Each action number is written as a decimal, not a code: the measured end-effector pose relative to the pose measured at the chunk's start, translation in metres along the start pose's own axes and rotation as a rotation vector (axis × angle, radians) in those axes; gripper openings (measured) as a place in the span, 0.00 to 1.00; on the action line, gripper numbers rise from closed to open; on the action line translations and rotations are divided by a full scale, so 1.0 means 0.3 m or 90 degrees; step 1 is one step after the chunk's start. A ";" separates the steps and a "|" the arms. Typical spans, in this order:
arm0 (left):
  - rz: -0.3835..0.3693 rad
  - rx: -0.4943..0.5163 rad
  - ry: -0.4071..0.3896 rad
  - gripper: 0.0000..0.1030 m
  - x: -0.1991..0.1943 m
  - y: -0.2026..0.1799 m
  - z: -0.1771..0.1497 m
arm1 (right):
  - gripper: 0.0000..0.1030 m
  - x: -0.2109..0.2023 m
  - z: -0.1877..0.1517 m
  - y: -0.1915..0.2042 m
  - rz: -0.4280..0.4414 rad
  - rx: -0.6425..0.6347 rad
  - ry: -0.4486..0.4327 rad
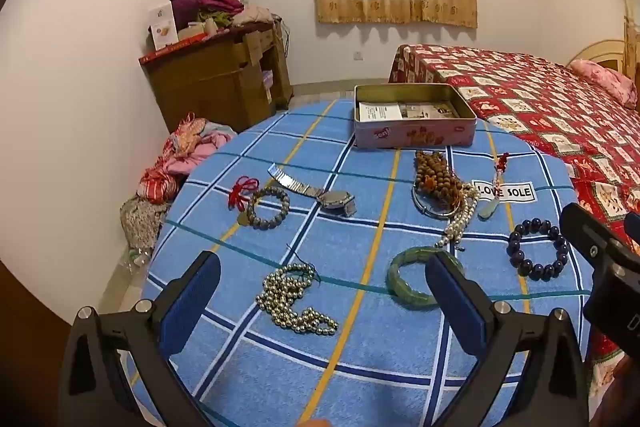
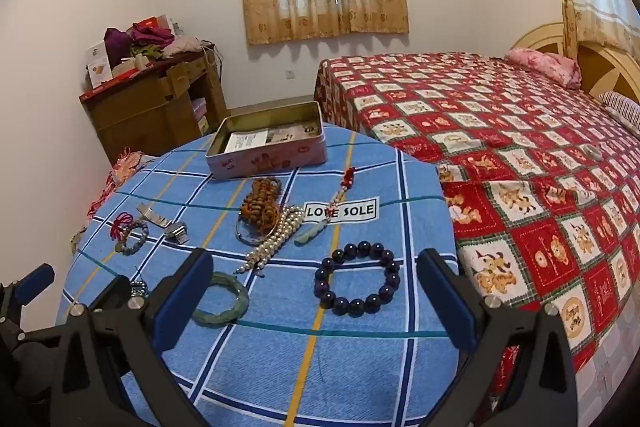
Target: Organize jewelry
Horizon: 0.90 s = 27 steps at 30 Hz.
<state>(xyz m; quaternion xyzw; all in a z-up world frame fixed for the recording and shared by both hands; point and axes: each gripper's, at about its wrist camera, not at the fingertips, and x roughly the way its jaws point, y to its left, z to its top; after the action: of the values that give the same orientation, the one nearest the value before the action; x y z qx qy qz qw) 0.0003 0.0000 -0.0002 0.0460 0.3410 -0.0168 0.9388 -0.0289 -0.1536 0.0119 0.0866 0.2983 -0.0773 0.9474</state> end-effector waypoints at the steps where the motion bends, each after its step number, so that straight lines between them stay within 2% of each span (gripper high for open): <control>1: -0.002 0.003 0.000 0.99 0.003 0.002 0.000 | 1.00 -0.001 0.003 0.002 -0.001 -0.003 -0.001; 5: -0.005 0.004 0.019 0.99 0.043 0.021 0.013 | 1.00 0.009 -0.011 0.004 0.001 -0.009 -0.002; 7: -0.002 0.011 -0.005 0.99 0.006 0.022 -0.001 | 1.00 0.016 -0.013 0.002 0.001 -0.010 -0.001; 10: 0.011 0.008 -0.003 0.99 0.002 0.012 -0.001 | 1.00 0.011 -0.001 0.009 0.000 -0.003 0.006; 27: 0.008 0.001 -0.002 0.99 0.009 0.010 -0.006 | 1.00 0.031 -0.008 -0.016 0.003 0.003 0.010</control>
<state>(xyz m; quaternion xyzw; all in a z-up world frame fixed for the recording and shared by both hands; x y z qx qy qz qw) 0.0014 0.0033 -0.0028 0.0489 0.3395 -0.0114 0.9393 -0.0237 -0.1586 0.0040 0.0900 0.3051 -0.0754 0.9451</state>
